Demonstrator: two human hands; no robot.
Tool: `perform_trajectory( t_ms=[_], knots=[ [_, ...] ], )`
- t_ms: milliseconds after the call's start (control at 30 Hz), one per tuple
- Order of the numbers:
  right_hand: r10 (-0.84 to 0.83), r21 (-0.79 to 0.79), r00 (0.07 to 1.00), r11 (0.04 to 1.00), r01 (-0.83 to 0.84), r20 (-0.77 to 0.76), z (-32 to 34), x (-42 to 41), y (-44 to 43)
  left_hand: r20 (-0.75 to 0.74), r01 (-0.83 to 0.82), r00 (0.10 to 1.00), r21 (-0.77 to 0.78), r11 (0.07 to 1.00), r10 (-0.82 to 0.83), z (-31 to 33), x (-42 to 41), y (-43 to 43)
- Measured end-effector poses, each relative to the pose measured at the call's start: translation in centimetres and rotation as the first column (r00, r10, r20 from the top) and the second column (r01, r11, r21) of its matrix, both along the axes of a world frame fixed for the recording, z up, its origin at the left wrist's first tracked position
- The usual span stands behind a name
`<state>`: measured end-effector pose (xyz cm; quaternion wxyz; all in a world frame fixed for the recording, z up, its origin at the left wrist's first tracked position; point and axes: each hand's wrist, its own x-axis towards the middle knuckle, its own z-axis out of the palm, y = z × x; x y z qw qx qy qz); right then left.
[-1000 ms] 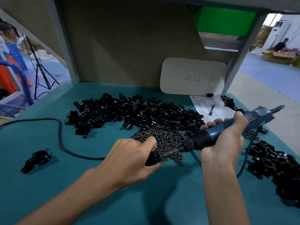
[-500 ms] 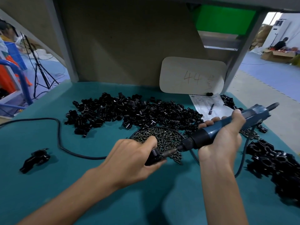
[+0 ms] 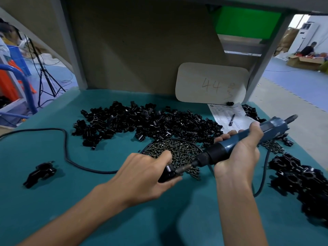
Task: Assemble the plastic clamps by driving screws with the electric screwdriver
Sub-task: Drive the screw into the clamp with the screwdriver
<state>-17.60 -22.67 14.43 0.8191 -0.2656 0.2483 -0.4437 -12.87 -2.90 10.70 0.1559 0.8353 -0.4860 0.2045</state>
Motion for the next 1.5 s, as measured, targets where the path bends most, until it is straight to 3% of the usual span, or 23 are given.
perform_trajectory(
  t_ms=[1000,1067,1133,1167,1267,1333,1367,1433,1500],
  knots=[
    [0.018,-0.015,0.997,1.000,-0.019,-0.081,-0.4,0.5,0.8,0.054,0.000,0.999,0.032,0.999,-0.001,-1.1,0.0,0.6],
    [0.041,-0.013,0.997,0.999,-0.042,-0.068,-0.3,0.3,0.7,-0.024,0.004,1.000,0.039,0.999,-0.003,-1.1,-0.1,0.7],
    [0.096,-0.010,0.995,0.995,-0.096,-0.018,-0.1,0.0,0.5,-0.231,0.018,0.973,-0.005,1.000,-0.019,-0.9,-0.4,0.7],
    [0.123,-0.021,0.992,0.992,-0.123,-0.002,0.1,-0.2,0.4,-0.360,0.018,0.933,-0.009,1.000,-0.020,-0.8,-0.5,0.7],
    [0.124,-0.087,0.992,0.988,-0.124,-0.004,0.1,-0.5,-0.2,-0.506,0.037,0.862,-0.012,0.999,-0.038,-0.6,-0.1,0.8],
    [0.075,-0.150,0.997,0.986,-0.079,-0.032,0.0,-1.0,-1.6,-0.677,0.031,0.733,-0.057,0.998,-0.062,-0.5,0.4,1.7],
    [0.075,-0.193,0.995,0.977,-0.088,-0.072,-0.1,-1.3,-2.7,-0.732,0.023,0.678,-0.068,0.997,-0.065,-0.6,0.7,2.2],
    [0.169,-0.292,0.941,0.921,-0.257,-0.293,-0.7,-2.2,-4.5,-0.753,-0.014,0.656,-0.075,0.997,-0.047,-1.0,1.3,3.1],
    [0.196,-0.367,0.771,0.791,-0.490,-0.606,-2.5,-3.1,-5.2,-0.751,-0.051,0.660,-0.093,0.994,-0.036,-1.3,1.8,3.1]
  ],
)
